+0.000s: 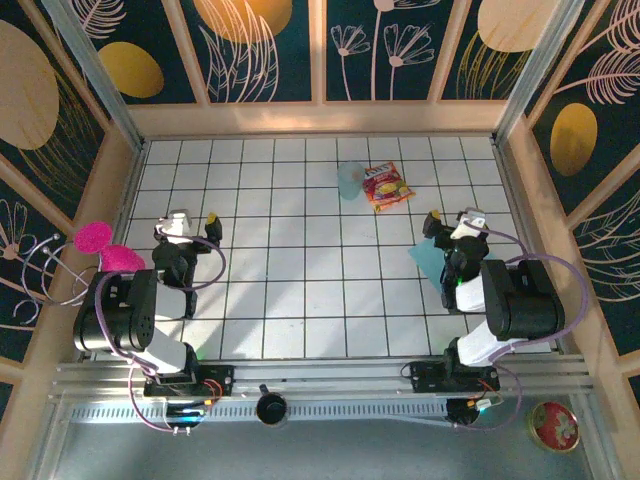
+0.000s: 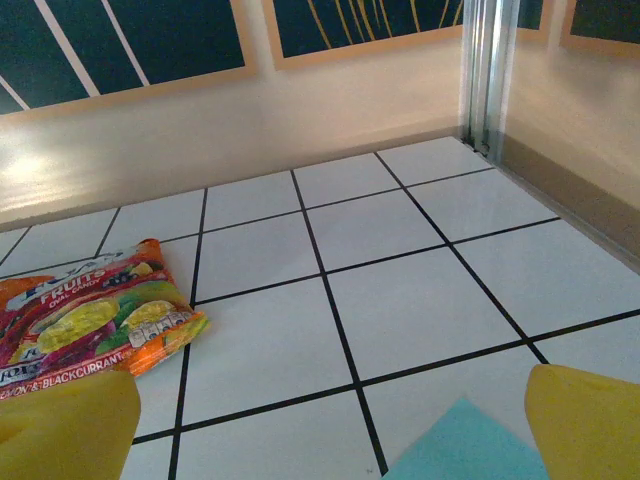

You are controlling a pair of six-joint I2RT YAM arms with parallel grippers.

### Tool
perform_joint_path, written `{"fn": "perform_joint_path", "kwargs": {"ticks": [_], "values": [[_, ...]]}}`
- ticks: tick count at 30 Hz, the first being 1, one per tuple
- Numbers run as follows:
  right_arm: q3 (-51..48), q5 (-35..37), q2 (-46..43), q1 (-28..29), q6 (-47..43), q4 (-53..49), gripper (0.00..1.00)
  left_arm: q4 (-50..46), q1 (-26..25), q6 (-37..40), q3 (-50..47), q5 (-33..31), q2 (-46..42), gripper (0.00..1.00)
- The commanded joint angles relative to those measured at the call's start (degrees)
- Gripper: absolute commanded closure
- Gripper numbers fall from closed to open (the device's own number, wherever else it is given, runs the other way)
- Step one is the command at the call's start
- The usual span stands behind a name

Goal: Fold a paper plane with a square sheet of paper (pick it up from the middle)

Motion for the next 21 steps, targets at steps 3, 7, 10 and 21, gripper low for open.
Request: {"fn": "perform_joint_path", "kwargs": {"ticks": [3, 7, 10, 21], "values": [[-0.4, 0.4, 0.5, -0.2, -1.1, 2.9, 0.01, 0.7, 0.2, 0.2, 0.8, 1.6, 0.2, 0.01], [-0.4, 0.4, 0.4, -0.2, -1.1, 2.9, 0.01, 1.4, 0.2, 0.8, 0.5, 3.4, 0.2, 0.01], [-0.4, 0.3, 0.4, -0.2, -1.1, 2.9, 0.01, 0.9, 0.2, 0.3, 0.7, 2.2, 0.2, 0.01], [-0.4, 0.3, 0.4, -0.3, -1.0, 2.9, 0.01, 0.5, 0.2, 0.5, 0.9, 2.1, 0.3, 0.01]]}}
